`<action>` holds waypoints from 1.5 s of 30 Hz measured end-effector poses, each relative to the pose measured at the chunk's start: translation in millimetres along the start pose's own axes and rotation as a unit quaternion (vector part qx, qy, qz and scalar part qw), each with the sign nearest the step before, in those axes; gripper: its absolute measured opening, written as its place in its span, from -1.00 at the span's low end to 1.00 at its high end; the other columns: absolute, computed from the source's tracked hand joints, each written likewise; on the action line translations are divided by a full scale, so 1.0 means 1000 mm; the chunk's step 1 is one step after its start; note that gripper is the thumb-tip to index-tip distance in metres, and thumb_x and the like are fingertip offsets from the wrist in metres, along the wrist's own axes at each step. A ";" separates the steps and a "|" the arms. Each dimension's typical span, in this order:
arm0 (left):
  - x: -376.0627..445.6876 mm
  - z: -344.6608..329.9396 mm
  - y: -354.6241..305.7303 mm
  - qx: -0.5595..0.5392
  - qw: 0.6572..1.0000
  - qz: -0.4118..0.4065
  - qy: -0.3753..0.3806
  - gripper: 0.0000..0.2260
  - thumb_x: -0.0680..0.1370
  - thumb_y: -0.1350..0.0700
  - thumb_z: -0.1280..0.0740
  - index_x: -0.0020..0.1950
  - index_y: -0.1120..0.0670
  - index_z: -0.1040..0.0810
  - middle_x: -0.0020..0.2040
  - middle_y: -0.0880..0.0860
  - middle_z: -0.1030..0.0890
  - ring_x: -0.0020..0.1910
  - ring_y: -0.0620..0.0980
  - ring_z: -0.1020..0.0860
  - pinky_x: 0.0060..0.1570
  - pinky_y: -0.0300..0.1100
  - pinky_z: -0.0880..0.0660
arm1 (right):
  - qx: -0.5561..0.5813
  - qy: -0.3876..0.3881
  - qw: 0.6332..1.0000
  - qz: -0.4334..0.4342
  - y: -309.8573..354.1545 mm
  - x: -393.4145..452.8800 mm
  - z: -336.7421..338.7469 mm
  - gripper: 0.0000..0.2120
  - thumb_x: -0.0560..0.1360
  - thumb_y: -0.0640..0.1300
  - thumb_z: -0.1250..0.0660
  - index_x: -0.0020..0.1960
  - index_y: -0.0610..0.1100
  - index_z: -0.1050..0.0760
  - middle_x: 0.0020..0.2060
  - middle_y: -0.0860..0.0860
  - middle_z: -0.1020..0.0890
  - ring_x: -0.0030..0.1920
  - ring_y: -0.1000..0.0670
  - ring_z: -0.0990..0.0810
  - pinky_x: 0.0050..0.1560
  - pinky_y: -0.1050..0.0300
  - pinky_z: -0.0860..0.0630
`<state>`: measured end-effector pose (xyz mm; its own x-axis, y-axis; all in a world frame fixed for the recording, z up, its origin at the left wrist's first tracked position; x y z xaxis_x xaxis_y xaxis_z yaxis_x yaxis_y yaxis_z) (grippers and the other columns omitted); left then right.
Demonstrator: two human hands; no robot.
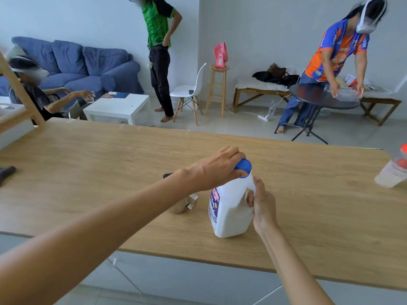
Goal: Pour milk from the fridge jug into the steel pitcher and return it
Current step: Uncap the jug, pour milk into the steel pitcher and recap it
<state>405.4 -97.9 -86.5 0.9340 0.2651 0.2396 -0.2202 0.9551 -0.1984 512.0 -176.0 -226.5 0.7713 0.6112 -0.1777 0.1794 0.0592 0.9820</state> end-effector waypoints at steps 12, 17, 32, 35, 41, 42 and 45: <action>0.007 0.002 0.006 -0.004 0.995 0.097 -0.038 -0.49 0.52 -0.27 -0.22 0.12 0.18 -0.41 0.07 0.09 -0.48 -0.05 -0.02 -0.36 0.00 -0.19 -0.40 | 0.002 0.008 1.000 0.014 -0.002 -0.001 -0.001 -0.42 0.28 0.38 -0.30 -0.54 -0.06 -0.20 -0.58 0.03 -0.29 -0.52 0.10 -0.27 -0.26 0.10 -0.23; 0.000 -0.005 0.005 -0.165 0.980 0.110 0.007 -0.44 0.53 -0.18 -0.29 0.41 0.10 -0.29 0.32 0.05 -0.48 0.26 0.00 -0.45 0.16 -0.28 -0.29 | 0.001 0.024 1.000 0.017 -0.001 0.001 -0.001 -0.43 0.29 0.37 -0.29 -0.55 -0.08 -0.25 -0.60 0.06 -0.31 -0.53 0.12 -0.30 -0.26 0.11 -0.23; 0.010 -0.001 -0.005 -0.114 0.988 0.062 0.084 -0.56 0.55 0.27 -0.29 0.42 0.07 -0.37 0.32 0.07 -0.39 0.28 0.06 -0.38 0.22 -0.16 -0.31 | -0.005 0.037 0.999 0.006 0.001 0.000 -0.002 -0.41 0.30 0.35 -0.29 -0.59 -0.07 -0.19 -0.60 0.03 -0.29 -0.52 0.08 -0.28 -0.24 0.08 -0.22; 0.014 0.000 -0.001 -0.089 0.991 0.072 0.068 -0.61 0.55 0.09 -0.35 0.36 0.09 -0.41 0.22 0.10 -0.39 0.18 0.05 -0.38 0.18 -0.16 -0.31 | -0.011 0.036 0.999 0.003 0.001 -0.001 -0.002 -0.42 0.30 0.35 -0.29 -0.59 -0.05 -0.19 -0.61 0.04 -0.29 -0.53 0.10 -0.28 -0.26 0.09 -0.22; -0.005 0.023 0.027 -0.106 0.988 0.113 -0.001 -0.60 0.50 -0.03 -0.39 0.30 0.05 -0.45 0.07 -0.02 -0.36 -0.01 -0.05 -0.38 0.01 -0.25 -0.26 | -0.025 0.025 0.999 0.001 0.003 -0.002 -0.001 -0.42 0.28 0.35 -0.28 -0.58 -0.07 -0.19 -0.60 0.03 -0.29 -0.52 0.08 -0.29 -0.26 0.08 -0.22; -0.014 0.025 0.037 -0.103 0.987 0.126 -0.002 -0.60 0.49 -0.01 -0.40 0.30 0.04 -0.45 0.10 -0.02 -0.39 0.00 -0.05 -0.39 0.03 -0.24 -0.26 | -0.025 0.022 0.999 0.002 0.003 -0.003 0.000 -0.43 0.27 0.35 -0.28 -0.58 -0.06 -0.19 -0.60 0.03 -0.29 -0.53 0.08 -0.28 -0.27 0.08 -0.22; -0.052 0.028 0.081 -0.081 0.977 0.196 -0.006 -0.60 0.49 0.07 -0.42 0.30 0.06 -0.46 0.19 0.04 -0.43 0.07 -0.01 -0.42 0.07 -0.21 -0.29 | -0.029 0.007 1.000 0.004 0.004 -0.005 0.001 -0.44 0.26 0.36 -0.27 -0.56 -0.04 -0.16 -0.58 0.06 -0.27 -0.52 0.07 -0.25 -0.30 0.08 -0.19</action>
<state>331.1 -30.8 -88.6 0.7825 0.6097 0.1260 -0.5129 0.7461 -0.4246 509.6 -179.5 -222.0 0.7642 0.6221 -0.1703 0.1378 0.1006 0.9853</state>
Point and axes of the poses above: each hand's wrist, its own x-axis towards the middle knuckle, its own z-axis out of the back of the hand, y = z × x, the point moved 7 cm from there along x, towards the middle knuckle
